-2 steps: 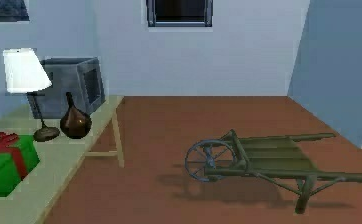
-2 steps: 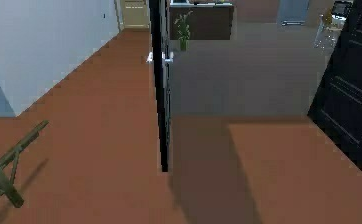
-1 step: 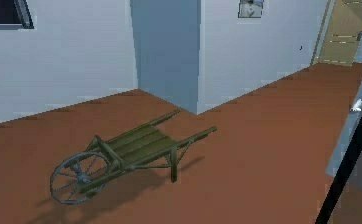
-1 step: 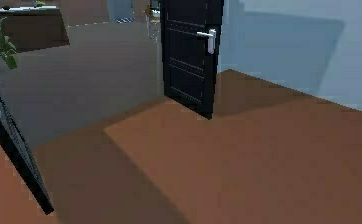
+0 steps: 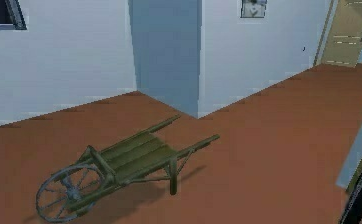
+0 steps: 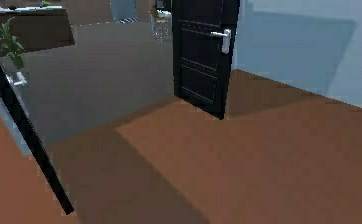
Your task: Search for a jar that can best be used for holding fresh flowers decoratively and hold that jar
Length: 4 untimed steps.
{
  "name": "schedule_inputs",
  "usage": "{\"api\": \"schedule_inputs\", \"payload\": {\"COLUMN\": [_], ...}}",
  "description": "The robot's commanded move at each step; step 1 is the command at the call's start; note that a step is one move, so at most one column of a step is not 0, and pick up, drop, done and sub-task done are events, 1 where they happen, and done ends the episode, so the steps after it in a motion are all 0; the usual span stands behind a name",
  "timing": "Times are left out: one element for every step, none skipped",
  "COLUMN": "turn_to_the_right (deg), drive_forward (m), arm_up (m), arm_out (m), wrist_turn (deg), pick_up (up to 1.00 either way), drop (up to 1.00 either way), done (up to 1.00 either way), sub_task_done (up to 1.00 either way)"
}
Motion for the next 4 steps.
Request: {"api": "schedule_inputs", "payload": {"turn_to_the_right": [-39.0, 0.0, -45.0, -45.0], "drive_forward": [0.00, 0.25, 0.00, 0.00], "arm_up": [0.00, 0.00, 0.00, 0.00], "arm_out": [0.00, 0.00, 0.00, 0.00], "wrist_turn": [0.0, 0.0, 0.0, 0.0], "pick_up": [0.00, 0.00, 0.00, 0.00], "drop": [0.00, 0.00, 0.00, 0.00], "done": [0.00, 0.00, 0.00, 0.00], "sub_task_done": [0.00, 0.00, 0.00, 0.00]}}
